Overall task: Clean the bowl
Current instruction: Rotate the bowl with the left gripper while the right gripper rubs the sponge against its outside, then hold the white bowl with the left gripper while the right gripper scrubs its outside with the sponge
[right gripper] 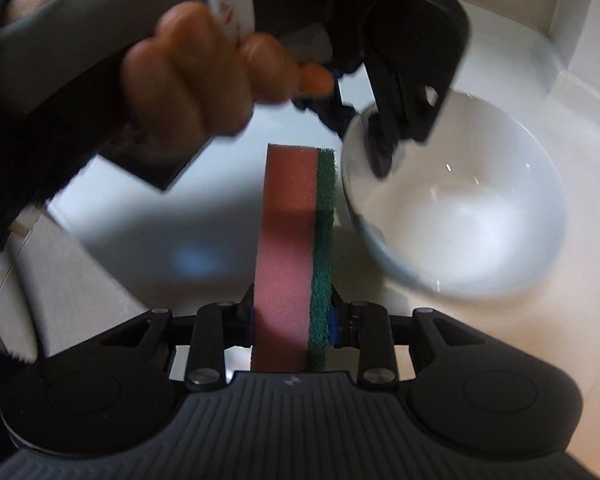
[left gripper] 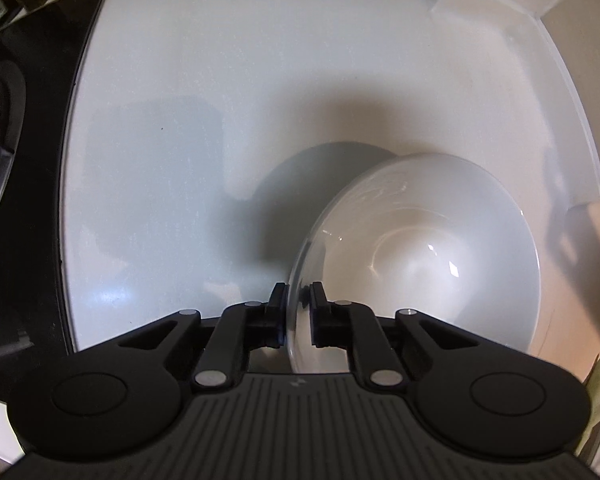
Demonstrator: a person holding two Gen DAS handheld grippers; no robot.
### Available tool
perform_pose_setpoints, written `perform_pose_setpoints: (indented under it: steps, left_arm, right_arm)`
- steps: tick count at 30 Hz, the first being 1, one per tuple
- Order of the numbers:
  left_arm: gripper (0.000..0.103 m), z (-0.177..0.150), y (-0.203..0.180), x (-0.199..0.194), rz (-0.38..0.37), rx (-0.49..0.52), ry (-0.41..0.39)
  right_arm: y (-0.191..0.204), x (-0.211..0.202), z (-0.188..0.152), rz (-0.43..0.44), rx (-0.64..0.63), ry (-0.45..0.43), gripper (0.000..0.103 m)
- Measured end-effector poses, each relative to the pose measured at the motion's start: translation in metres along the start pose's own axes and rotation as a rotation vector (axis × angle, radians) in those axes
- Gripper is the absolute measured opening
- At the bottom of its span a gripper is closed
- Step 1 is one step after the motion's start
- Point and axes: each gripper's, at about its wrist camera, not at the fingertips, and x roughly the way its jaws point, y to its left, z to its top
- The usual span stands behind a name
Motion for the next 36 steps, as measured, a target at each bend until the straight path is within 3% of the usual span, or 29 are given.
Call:
perform_pose_setpoints:
  steps: [4, 15, 21, 25, 28, 32, 36]
  left_arm:
    - [0.012, -0.002, 0.007, -0.002, -0.011, 0.035, 0.005]
    - [0.02, -0.015, 0.005, -0.005, -0.032, 0.213, -0.007]
    - [0.021, -0.018, 0.012, -0.007, -0.037, 0.252, -0.008]
    - [0.023, -0.019, 0.013, -0.008, -0.035, 0.266, -0.01]
    - [0.031, -0.026, 0.009, -0.011, -0.029, 0.283, -0.027]
    - [0.033, -0.032, 0.004, -0.017, -0.027, 0.296, -0.037]
    - [0.033, -0.038, 0.003, -0.022, -0.019, 0.318, -0.05]
  right_arm:
    - [-0.005, 0.003, 0.008, -0.028, 0.042, -0.012, 0.026]
    - [-0.046, -0.03, -0.028, -0.08, -0.046, 0.12, 0.026]
    - [-0.085, -0.043, -0.035, -0.232, -0.034, 0.159, 0.026]
    - [-0.118, -0.049, -0.013, -0.241, -0.005, 0.155, 0.026]
    - [-0.126, -0.039, 0.002, -0.264, -0.009, 0.16, 0.026]
    - [-0.133, -0.03, 0.02, -0.265, -0.015, 0.145, 0.026]
    - [-0.148, -0.009, 0.053, -0.249, -0.1, 0.128, 0.026]
